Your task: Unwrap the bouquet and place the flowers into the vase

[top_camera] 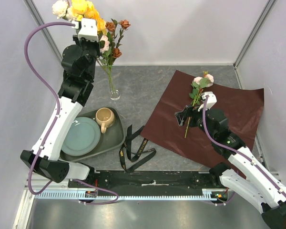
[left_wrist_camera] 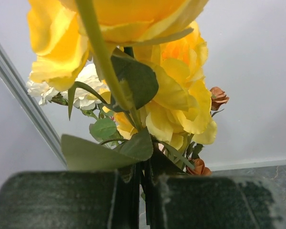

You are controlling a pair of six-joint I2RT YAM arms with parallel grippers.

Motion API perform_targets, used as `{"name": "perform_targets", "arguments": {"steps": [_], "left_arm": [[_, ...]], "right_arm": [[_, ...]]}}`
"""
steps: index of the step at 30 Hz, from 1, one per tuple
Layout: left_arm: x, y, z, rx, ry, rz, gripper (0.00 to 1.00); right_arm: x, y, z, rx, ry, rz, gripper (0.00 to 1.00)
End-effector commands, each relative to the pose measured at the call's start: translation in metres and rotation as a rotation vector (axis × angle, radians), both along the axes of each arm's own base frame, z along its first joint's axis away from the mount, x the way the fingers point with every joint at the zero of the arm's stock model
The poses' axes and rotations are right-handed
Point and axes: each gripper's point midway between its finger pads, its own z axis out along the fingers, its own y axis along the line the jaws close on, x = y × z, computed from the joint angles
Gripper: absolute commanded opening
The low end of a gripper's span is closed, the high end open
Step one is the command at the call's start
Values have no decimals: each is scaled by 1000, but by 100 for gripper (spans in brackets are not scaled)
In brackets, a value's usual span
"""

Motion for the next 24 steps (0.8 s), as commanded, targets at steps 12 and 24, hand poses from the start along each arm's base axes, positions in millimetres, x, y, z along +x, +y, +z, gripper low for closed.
{"name": "perform_targets", "arguments": {"steps": [12, 24], "left_arm": [[17, -3, -19, -2, 17, 4, 2], [5, -27, 6, 34, -70, -151, 2]], "right_arm": [[3, 1, 10, 15, -25, -9, 96], [6, 5, 7, 20, -15, 0, 96]]}}
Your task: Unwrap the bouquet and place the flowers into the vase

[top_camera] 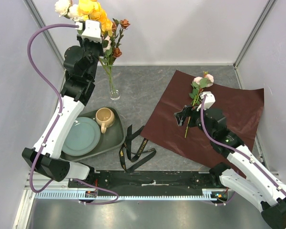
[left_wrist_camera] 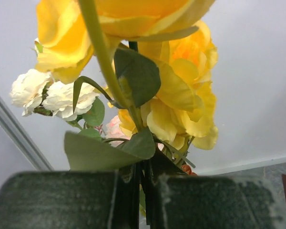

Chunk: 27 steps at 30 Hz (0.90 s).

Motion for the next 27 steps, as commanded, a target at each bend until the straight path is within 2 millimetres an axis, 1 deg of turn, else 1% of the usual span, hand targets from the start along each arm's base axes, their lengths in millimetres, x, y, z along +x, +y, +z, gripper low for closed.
{"name": "perform_targets", "arguments": {"steps": [1, 5, 13, 18, 24, 25, 27], "left_arm": [[-4, -11, 7, 19, -32, -73, 2], [-7, -14, 2, 44, -21, -87, 2], [-20, -7, 30, 40, -73, -80, 2], [-20, -5, 28, 29, -66, -68, 2], [-12, -1, 25, 4, -46, -35, 2], [-12, 0, 28, 0, -49, -31, 2], [-8, -2, 23, 4, -32, -30, 2]], "right_arm": [[4, 3, 13, 28, -34, 0, 96], [4, 3, 13, 29, -36, -2, 96], [6, 7, 11, 33, -27, 9, 96], [7, 9, 10, 40, -24, 13, 96], [6, 10, 8, 38, -21, 19, 96], [6, 9, 9, 38, -23, 15, 96], [6, 9, 8, 37, -22, 15, 96]]}}
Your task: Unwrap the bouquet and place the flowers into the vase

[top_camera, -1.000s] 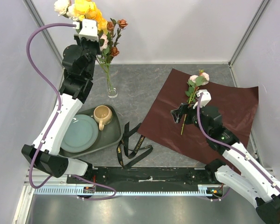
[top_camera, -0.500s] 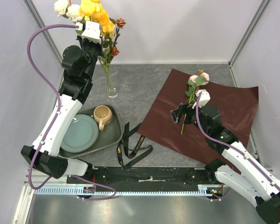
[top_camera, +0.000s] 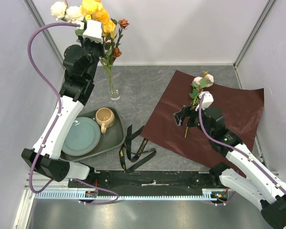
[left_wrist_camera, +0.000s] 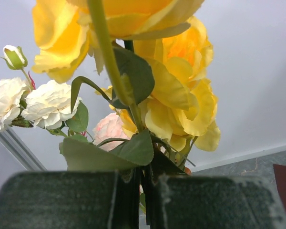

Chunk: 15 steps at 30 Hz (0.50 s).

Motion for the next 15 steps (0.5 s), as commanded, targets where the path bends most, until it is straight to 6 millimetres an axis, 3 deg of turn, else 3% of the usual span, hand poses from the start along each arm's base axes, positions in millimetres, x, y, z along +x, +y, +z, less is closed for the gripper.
{"name": "perform_targets", "arguments": {"steps": [1, 15], "left_arm": [[-3, 8, 26, -27, -50, 32, 2], [15, 7, -20, 2, 64, 63, 2]], "right_arm": [[4, 5, 14, 38, -43, 3, 96], [6, 6, 11, 35, -36, 8, 96]]}}
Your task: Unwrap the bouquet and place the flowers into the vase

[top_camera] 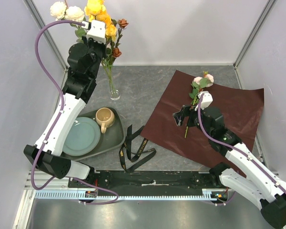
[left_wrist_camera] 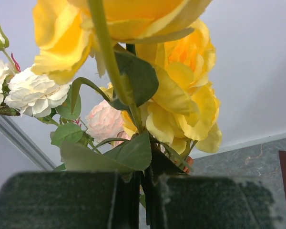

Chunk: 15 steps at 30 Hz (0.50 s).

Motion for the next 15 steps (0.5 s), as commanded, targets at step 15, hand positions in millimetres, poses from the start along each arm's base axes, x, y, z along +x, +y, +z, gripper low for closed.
{"name": "perform_targets", "arguments": {"steps": [15], "left_arm": [[14, 3, -33, -33, 64, 43, 2]], "right_arm": [[1, 3, 8, 39, -37, 1, 96]]}}
